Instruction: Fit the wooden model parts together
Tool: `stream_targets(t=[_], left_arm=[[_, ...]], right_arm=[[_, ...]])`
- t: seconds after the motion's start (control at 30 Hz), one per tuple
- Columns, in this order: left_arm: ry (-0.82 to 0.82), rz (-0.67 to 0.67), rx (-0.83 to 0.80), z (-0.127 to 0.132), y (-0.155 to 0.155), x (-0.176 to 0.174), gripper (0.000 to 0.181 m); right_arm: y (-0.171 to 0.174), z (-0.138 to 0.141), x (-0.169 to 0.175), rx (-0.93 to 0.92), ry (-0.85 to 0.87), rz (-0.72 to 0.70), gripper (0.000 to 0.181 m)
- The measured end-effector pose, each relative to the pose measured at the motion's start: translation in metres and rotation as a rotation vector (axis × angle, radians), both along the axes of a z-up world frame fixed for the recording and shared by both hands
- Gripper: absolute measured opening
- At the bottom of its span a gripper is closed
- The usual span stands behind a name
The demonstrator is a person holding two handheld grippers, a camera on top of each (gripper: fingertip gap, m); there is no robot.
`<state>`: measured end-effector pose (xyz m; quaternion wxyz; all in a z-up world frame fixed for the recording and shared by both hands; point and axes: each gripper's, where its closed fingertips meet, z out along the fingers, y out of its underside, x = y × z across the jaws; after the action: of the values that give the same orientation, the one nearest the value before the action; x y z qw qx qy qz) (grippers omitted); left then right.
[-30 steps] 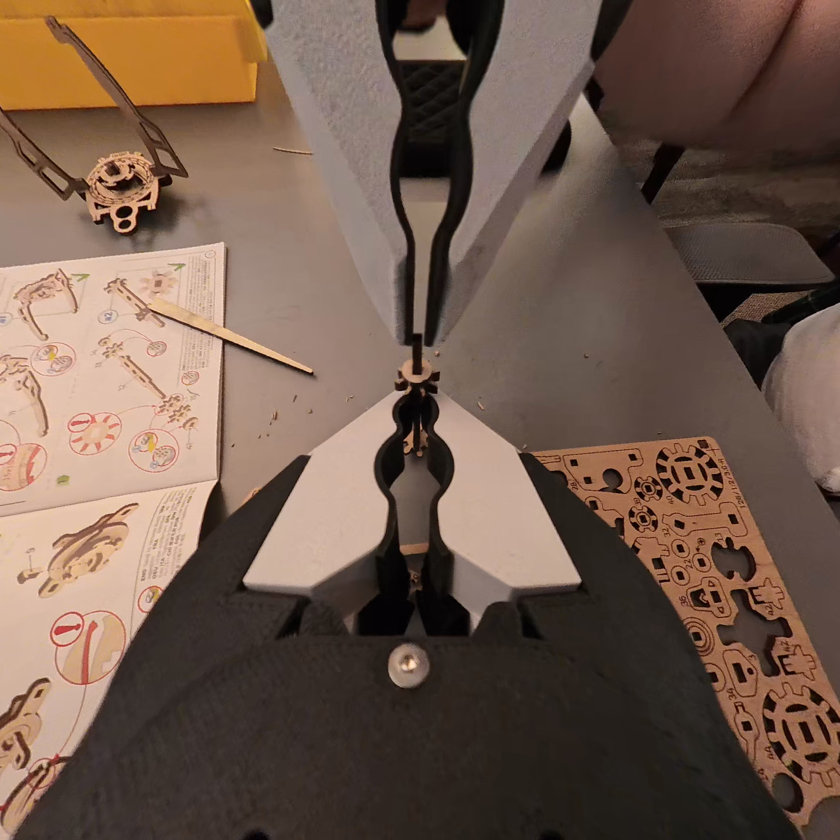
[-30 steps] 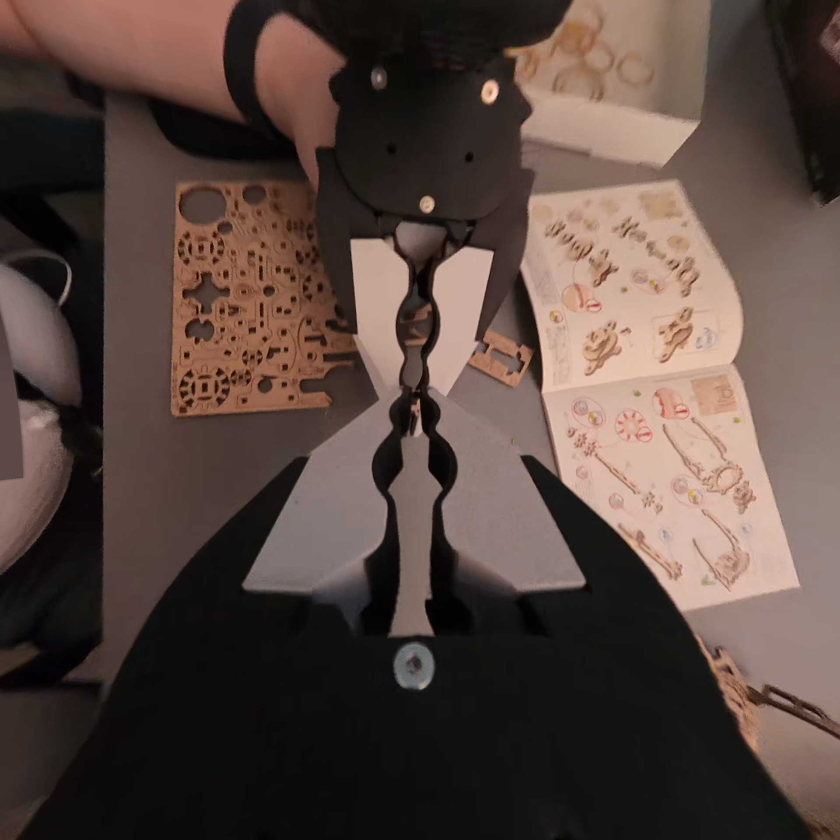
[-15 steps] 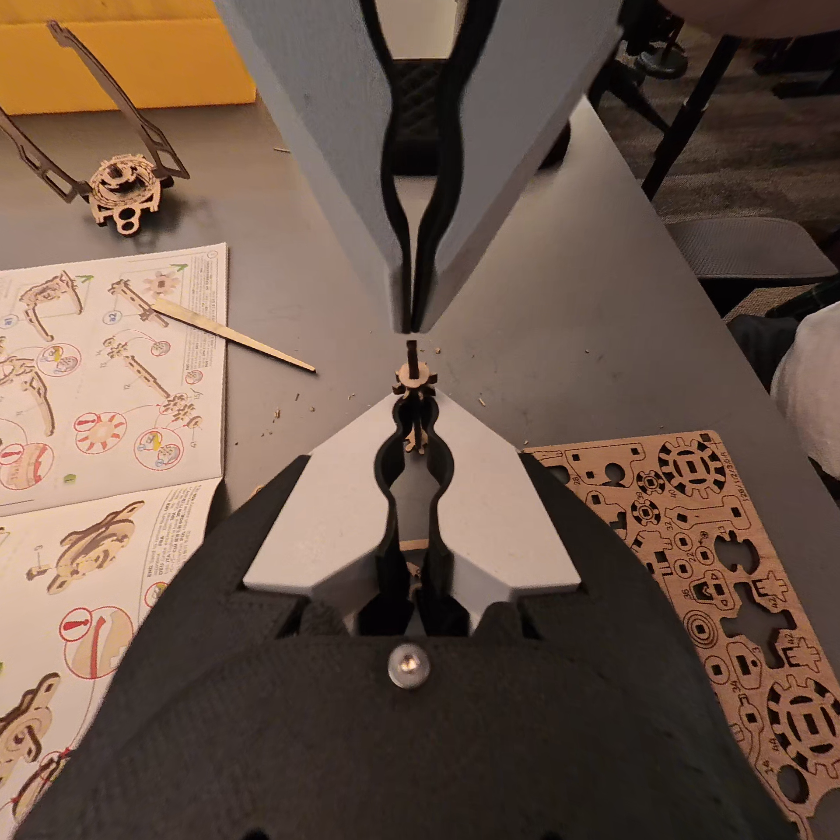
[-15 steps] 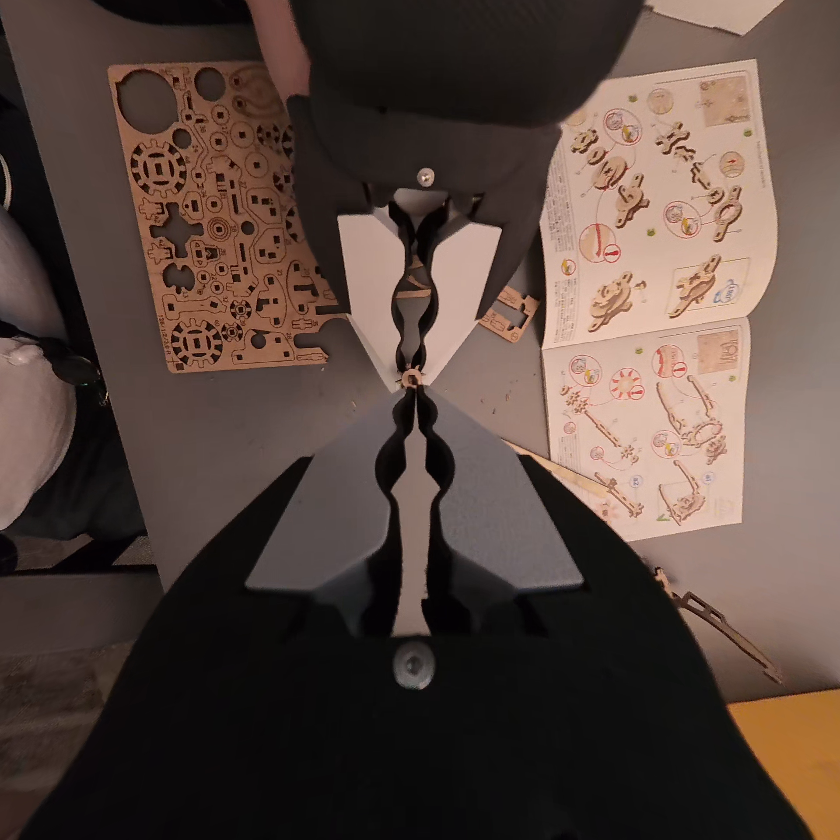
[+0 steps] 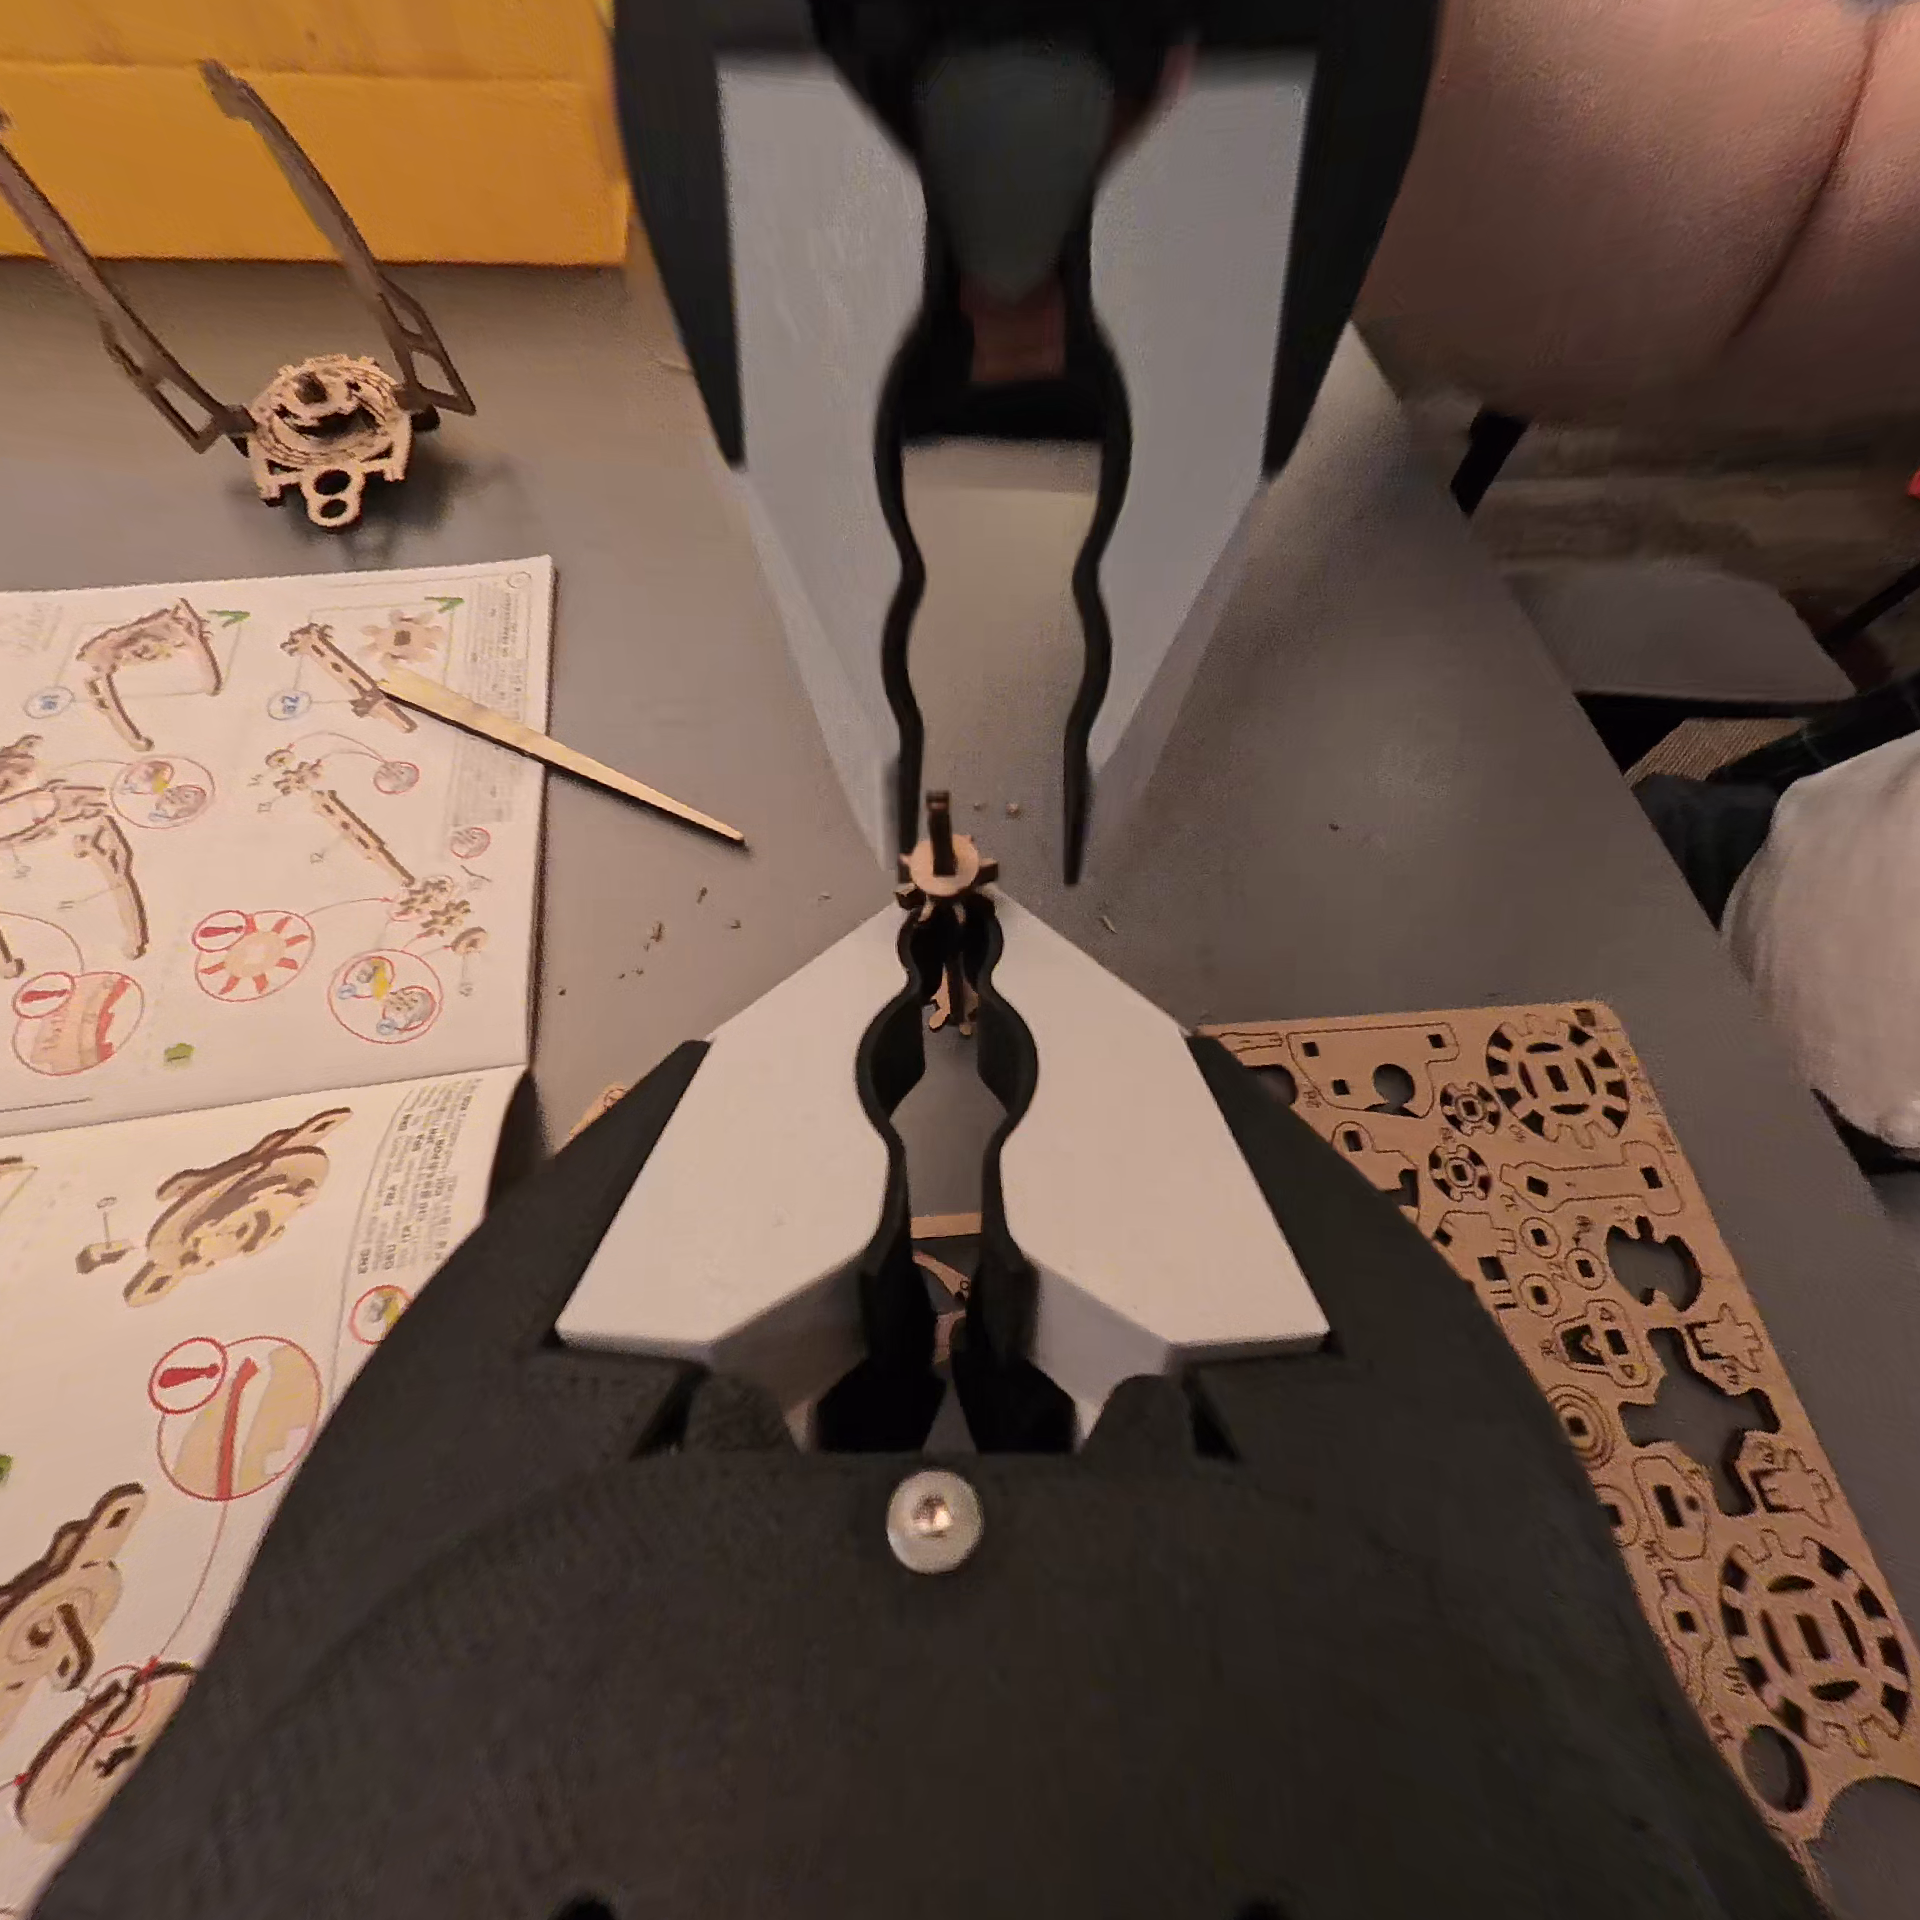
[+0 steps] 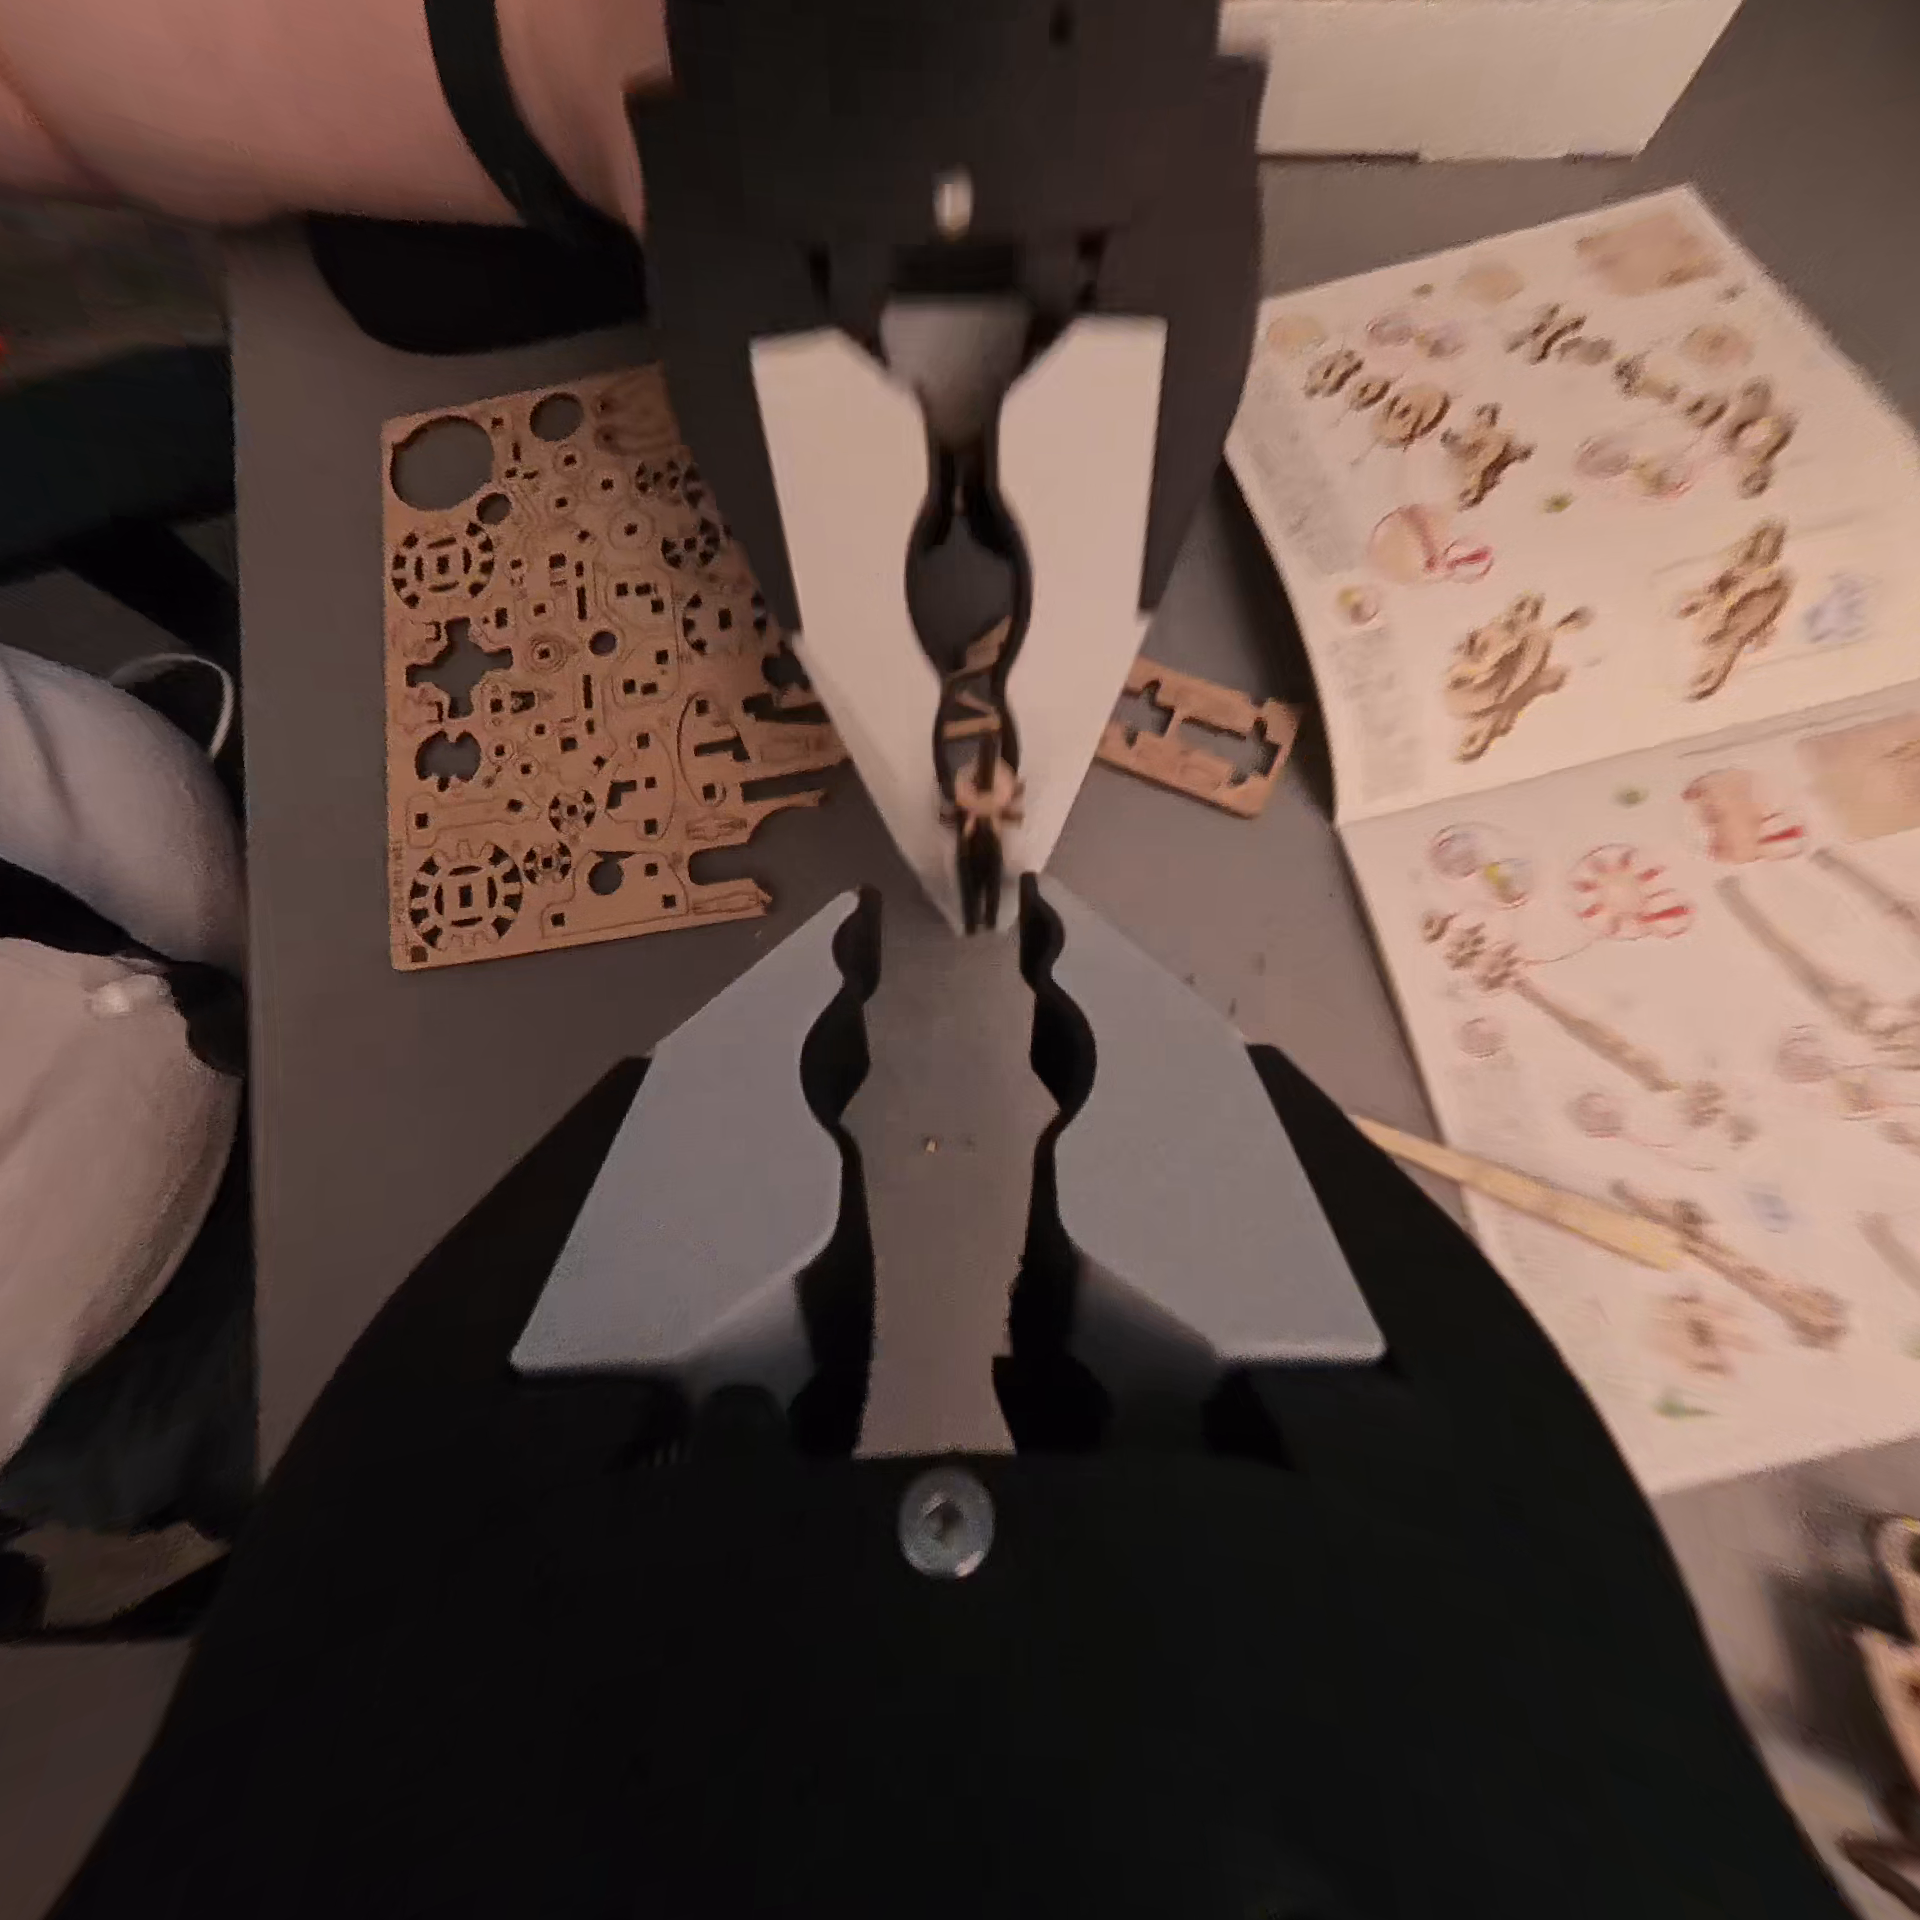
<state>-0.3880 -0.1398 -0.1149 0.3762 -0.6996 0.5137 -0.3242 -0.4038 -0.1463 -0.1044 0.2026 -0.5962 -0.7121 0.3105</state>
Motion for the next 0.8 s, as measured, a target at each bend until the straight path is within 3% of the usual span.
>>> stream_targets(t=[0.07, 0.17, 0.4, 0.53, 0.67, 0.77, 0.8], left_arm=[[-0.028, 0.013, -0.005, 0.005, 0.002, -0.002, 0.0], [-0.057, 0.022, -0.007, 0.01, 0.004, -0.003, 0.0], [-0.096, 0.056, -0.022, 0.016, 0.009, -0.006, 0.0], [-0.13, 0.055, -0.063, 0.019, 0.009, -0.009, 0.0], [-0.137, 0.038, -0.12, 0.018, 0.007, -0.012, 0.0], [-0.096, 0.031, -0.148, 0.011, 0.005, -0.014, 0.028], [-0.093, 0.016, -0.158, 0.01, 0.002, -0.014, 0.02]], right_arm=[[0.004, -0.012, -0.001, -0.02, 0.082, -0.031, 0.026], [0.007, -0.009, -0.015, -0.084, 0.231, -0.06, 0.026], [0.008, -0.008, -0.022, -0.189, 0.328, -0.049, 0.02], [0.006, -0.006, -0.024, -0.295, 0.331, -0.069, 0.018], [0.005, -0.01, -0.021, -0.264, 0.303, -0.069, 0.01], [0.011, -0.017, -0.017, -0.229, 0.27, -0.1, 0.001], [0.011, -0.02, -0.015, -0.222, 0.252, -0.105, 0.001]])
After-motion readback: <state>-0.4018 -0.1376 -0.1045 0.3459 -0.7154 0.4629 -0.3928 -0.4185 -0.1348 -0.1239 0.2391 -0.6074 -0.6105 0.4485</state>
